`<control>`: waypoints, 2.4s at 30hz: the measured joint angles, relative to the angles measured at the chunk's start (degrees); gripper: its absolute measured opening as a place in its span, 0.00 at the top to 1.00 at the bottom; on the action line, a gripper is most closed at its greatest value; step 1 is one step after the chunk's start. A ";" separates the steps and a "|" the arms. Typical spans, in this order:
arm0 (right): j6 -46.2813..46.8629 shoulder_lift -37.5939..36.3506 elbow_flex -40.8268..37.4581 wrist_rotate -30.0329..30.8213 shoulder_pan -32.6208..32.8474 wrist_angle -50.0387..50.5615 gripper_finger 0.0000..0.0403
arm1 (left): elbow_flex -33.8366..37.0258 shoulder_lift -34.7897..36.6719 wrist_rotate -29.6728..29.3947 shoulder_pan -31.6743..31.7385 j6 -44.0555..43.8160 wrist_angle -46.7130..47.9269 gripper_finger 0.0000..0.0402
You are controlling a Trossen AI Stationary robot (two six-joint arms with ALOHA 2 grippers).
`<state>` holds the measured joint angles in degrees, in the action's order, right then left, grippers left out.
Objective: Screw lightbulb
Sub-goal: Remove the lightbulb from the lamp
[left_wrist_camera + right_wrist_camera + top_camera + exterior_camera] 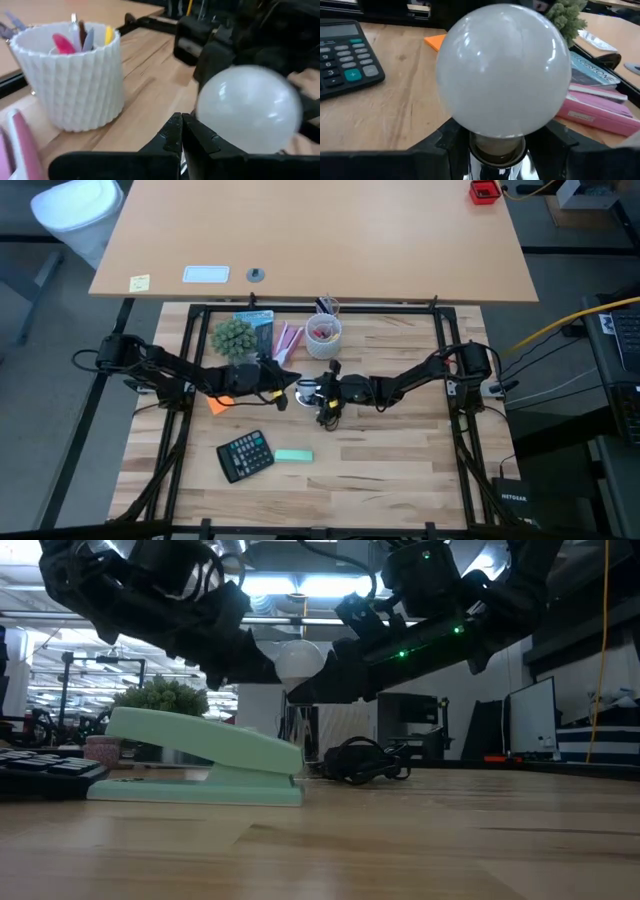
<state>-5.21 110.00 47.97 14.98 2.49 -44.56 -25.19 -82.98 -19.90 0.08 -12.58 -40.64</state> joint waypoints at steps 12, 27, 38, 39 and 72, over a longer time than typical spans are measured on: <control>-5.55 -0.07 0.00 -5.67 -0.05 0.07 0.57 | 0.04 -0.02 2.86 -0.03 -0.17 6.27 1.00; -5.46 -0.07 -0.15 -5.57 -0.05 -0.85 0.57 | 0.11 -2.12 6.51 -4.98 -8.89 6.28 1.00; -5.39 0.00 -0.17 -5.52 -0.01 -1.06 0.57 | -2.22 -13.41 6.37 -4.64 -12.79 3.48 1.00; -5.38 0.00 -0.17 -5.52 -0.01 -1.06 0.57 | -2.57 -14.12 6.21 -4.36 -12.68 3.51 1.00; -5.34 -0.11 -0.09 -6.77 0.17 1.00 0.57 | -3.27 -15.82 -3.17 5.54 -6.27 4.88 1.00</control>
<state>-10.56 109.89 47.88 8.21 2.66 -43.56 -28.46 -98.80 -23.07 5.63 -18.85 -35.76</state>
